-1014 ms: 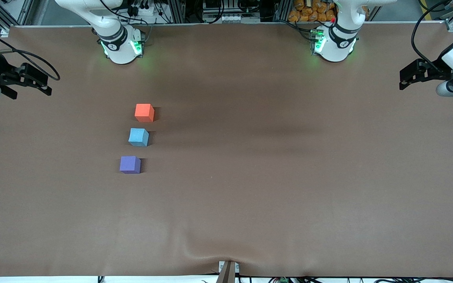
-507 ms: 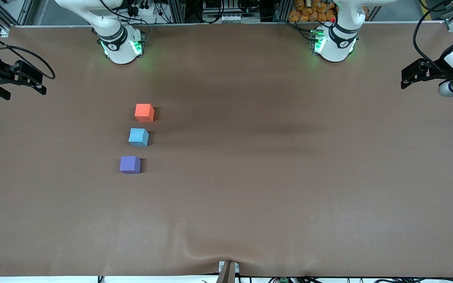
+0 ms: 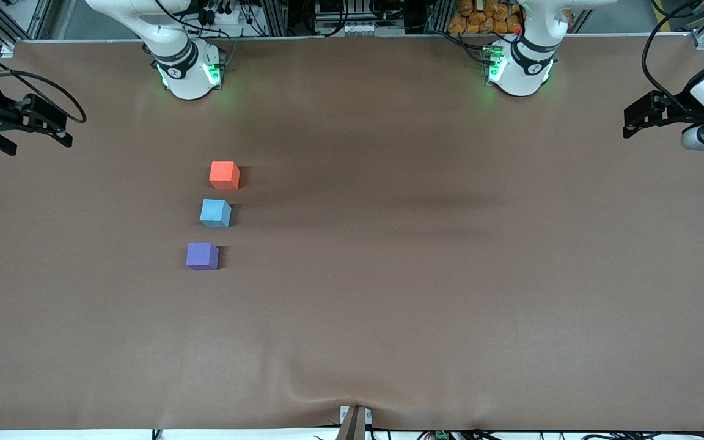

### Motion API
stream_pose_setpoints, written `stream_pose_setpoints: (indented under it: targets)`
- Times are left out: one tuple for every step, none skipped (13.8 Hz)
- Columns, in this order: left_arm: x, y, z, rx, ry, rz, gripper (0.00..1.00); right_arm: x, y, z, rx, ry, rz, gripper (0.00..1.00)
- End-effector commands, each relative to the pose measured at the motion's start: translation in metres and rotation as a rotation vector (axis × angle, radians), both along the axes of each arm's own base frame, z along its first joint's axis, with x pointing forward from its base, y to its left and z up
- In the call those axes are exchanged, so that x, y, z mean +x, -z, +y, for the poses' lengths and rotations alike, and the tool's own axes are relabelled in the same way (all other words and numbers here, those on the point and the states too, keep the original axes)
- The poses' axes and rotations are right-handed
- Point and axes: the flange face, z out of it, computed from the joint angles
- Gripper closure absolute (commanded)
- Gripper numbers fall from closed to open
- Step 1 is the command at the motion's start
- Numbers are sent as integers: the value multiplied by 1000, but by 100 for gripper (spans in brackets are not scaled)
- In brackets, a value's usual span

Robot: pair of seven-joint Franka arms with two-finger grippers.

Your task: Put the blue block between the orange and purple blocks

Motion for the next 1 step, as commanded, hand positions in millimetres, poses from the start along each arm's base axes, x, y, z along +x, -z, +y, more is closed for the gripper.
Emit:
stream_pose_setpoints:
  targets:
    - [-1,-2,0,-17,-16,8,0,-1,-4,-3,-14,-13,-5,0]
